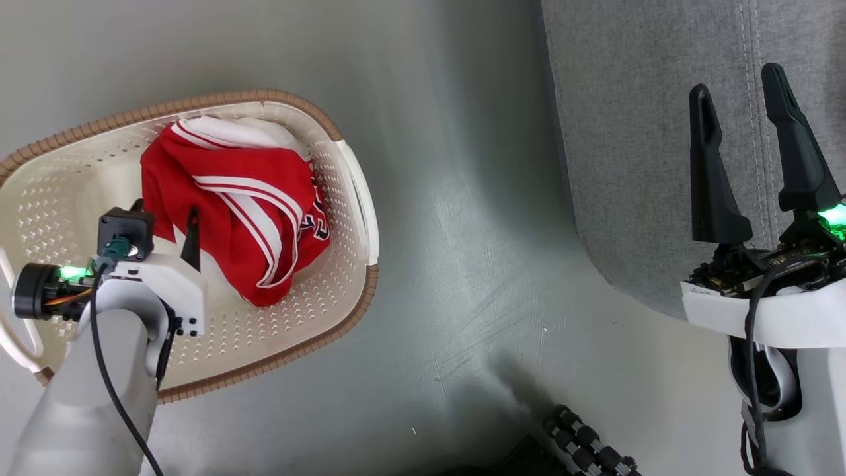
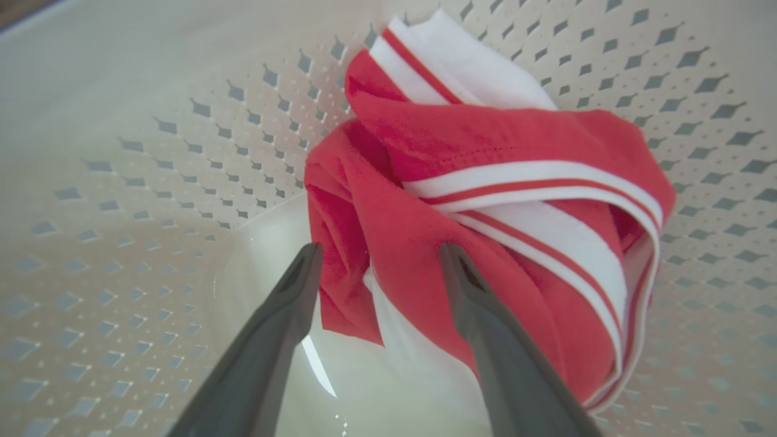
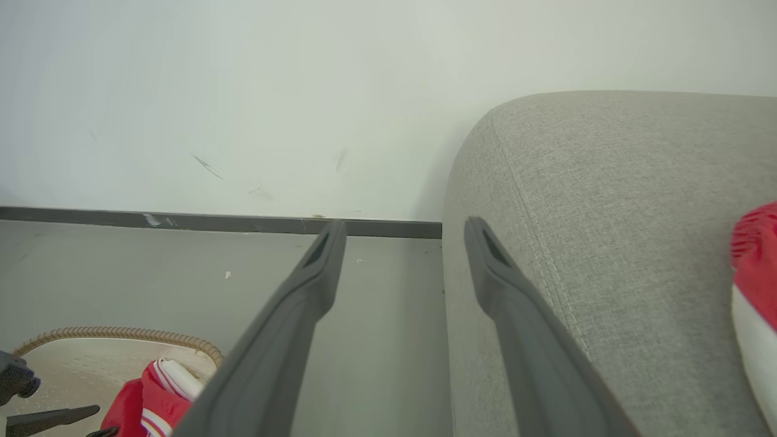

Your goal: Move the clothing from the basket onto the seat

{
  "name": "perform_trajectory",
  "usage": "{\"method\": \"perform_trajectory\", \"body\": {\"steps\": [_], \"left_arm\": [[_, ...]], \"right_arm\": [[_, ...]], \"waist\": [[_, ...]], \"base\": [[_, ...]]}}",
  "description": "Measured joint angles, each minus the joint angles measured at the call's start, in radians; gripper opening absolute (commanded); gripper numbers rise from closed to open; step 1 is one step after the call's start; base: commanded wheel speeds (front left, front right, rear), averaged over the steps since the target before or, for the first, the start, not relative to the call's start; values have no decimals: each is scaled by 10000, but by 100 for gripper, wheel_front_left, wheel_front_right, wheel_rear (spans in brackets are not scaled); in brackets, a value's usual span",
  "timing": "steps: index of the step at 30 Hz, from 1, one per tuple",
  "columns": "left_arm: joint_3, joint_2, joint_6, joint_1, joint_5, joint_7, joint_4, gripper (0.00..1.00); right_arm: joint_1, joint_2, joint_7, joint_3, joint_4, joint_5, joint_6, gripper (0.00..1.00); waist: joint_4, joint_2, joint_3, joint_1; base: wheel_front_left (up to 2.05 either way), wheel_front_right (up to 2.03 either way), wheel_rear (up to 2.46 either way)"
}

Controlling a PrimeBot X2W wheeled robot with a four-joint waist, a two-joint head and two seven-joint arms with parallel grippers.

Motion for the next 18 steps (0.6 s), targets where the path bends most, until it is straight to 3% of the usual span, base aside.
{"method": "perform_trajectory", "body": {"steps": [13, 18], "left_arm": [[328, 4, 75, -619, -305, -98, 541, 100], [272, -384, -253, -952, -401, -128, 629, 100]], "right_arm": [[-388, 0, -13, 84, -10, -27, 0, 100], [-420, -2, -13, 63, -10, -128, 0, 100]], "waist": [[-22, 0, 487, 0], [46, 0, 601, 0]], "base": [[0, 0, 0], [0, 0, 0]]}}
